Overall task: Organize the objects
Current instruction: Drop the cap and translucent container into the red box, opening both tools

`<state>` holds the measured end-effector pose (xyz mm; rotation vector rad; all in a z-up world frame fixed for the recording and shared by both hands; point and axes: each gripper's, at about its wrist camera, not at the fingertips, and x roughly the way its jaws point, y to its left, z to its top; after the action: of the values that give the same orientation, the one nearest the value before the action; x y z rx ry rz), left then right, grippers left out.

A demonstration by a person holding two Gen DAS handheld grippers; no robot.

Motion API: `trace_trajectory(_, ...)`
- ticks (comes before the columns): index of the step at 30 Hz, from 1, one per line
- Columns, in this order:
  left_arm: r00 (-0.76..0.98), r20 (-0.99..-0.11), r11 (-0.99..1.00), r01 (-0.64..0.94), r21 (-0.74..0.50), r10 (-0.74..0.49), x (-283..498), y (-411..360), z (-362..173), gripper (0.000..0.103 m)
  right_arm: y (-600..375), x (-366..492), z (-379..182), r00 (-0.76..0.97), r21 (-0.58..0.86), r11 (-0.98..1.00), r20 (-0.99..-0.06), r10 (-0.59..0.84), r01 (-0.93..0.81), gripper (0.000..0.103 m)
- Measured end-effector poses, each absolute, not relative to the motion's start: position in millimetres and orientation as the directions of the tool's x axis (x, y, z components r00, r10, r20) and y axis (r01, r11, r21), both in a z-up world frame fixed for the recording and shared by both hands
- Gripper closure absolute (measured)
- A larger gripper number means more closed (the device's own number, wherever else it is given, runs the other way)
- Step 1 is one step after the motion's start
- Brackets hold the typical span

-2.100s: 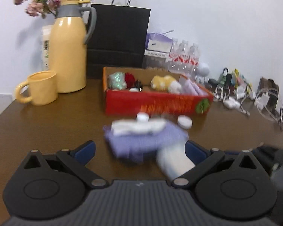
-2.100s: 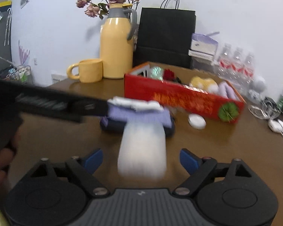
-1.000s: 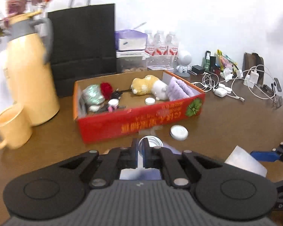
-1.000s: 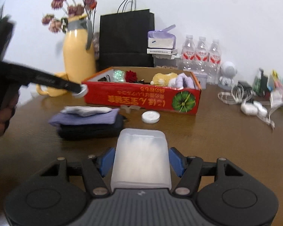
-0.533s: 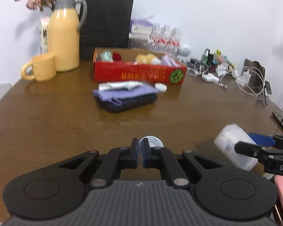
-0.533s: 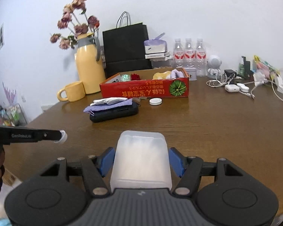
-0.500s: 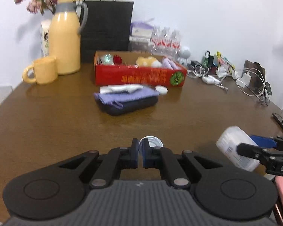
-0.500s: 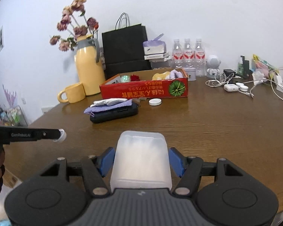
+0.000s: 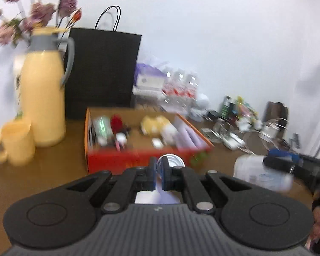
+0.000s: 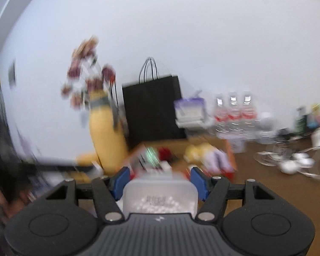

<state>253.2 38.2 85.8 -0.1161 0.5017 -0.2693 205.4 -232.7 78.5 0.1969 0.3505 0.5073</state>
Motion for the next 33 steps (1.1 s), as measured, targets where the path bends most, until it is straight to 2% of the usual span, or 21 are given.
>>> trace_trajectory(2,0.817,-0.504,0.959,0.21,-0.191,-0.28,309.9,37.7,86.7,0.098,-227.0,274.8,87.5,0.759,0.437,0.785,-0.287,0.585,-0.439,0.041)
trace_trajectory(4,0.749,-0.582,0.942,0.176,-0.285,-0.316,367.9,42.3,75.6,0.098,-213.7,347.8,78.7,0.701,0.585,0.719,-0.328,0.633,-0.376,0.043)
trace_trajectory(5,0.71,-0.62,0.933,0.158,-0.324,-0.335,396.5,43.4,65.7,0.098,-203.9,378.9,70.4,0.703,0.611,0.725,-0.362,0.612,-0.317,0.062)
trace_trajectory(6,0.693,-0.644,0.935,0.129,-0.33,-0.323,415.8,43.9,57.1,0.098,-190.1,405.8,62.3,0.713,0.58,0.766,-0.411,0.569,-0.278,0.087)
trace_trajectory(7,0.683,-0.671,0.947,0.099,-0.306,-0.288,434.5,41.7,47.7,0.098,-177.3,427.9,53.9,0.721,0.535,0.808,-0.455,0.522,-0.248,0.092)
trace_trajectory(9,0.676,-0.698,0.964,0.073,-0.255,-0.236,458.0,38.5,31.6,0.098,-155.4,464.4,29.4,0.73,0.446,0.869,-0.517,0.446,-0.215,0.086)
trace_trajectory(11,0.661,-0.722,0.97,0.042,-0.238,-0.206,476.5,39.1,14.3,0.098,-144.5,485.4,6.3,0.732,0.39,0.904,-0.562,0.384,-0.175,0.086)
trace_trajectory(13,0.638,-0.739,0.968,0.04,-0.248,-0.215,487.4,39.0,-1.2,0.098,-146.4,482.8,-3.7,0.762,0.385,0.912,-0.545,0.35,-0.144,0.086)
trace_trajectory(16,0.64,-0.739,0.971,0.052,-0.232,-0.21,480.4,43.0,-12.4,0.098,-154.6,447.6,2.7,0.775,0.354,0.901,-0.485,0.405,-0.249,0.07)
trace_trajectory(17,0.651,-0.731,0.973,0.054,-0.225,-0.205,473.6,45.3,-10.8,0.098,-157.7,428.7,8.3,0.77,0.322,0.888,-0.455,0.448,-0.327,0.053)
trace_trajectory(18,0.674,-0.711,0.974,0.063,-0.216,-0.201,464.3,47.7,-6.3,0.098,-160.1,406.9,12.3,0.763,0.279,0.874,-0.428,0.484,-0.398,0.032)
trace_trajectory(20,0.728,-0.657,0.975,0.077,-0.206,-0.197,439.8,54.1,7.4,0.098,-162.1,360.0,14.6,0.75,0.185,0.846,-0.395,0.53,-0.5,0.006)
trace_trajectory(24,0.784,-0.581,0.97,0.114,-0.214,-0.22,397.9,62.6,27.9,0.098,-142.9,305.0,0.9,0.717,0.096,0.814,-0.422,0.555,-0.573,0.002)
trace_trajectory(27,0.797,-0.565,0.972,0.114,-0.206,-0.213,374.8,65.1,38.4,0.098,-110.7,311.5,-14.6,0.693,0.008,0.786,-0.467,0.549,-0.618,0.001)
trace_trajectory(29,0.807,-0.551,0.971,0.116,-0.208,-0.214,356.9,69.5,46.2,0.098,-98.6,328.3,-26.7,0.709,-0.018,0.816,-0.505,0.491,-0.578,0.002)
trace_trajectory(31,0.815,-0.537,0.97,0.123,-0.208,-0.218,344.1,73.4,51.8,0.098,-99.1,346.1,-34.2,0.658,0.065,0.815,-0.555,0.51,-0.576,0.004)
trace_trajectory(33,0.826,-0.526,0.974,0.117,-0.193,-0.203,332.2,79.3,54.3,0.098,-109.6,359.5,-38.6,0.573,0.217,0.779,-0.567,0.591,-0.589,0.02)
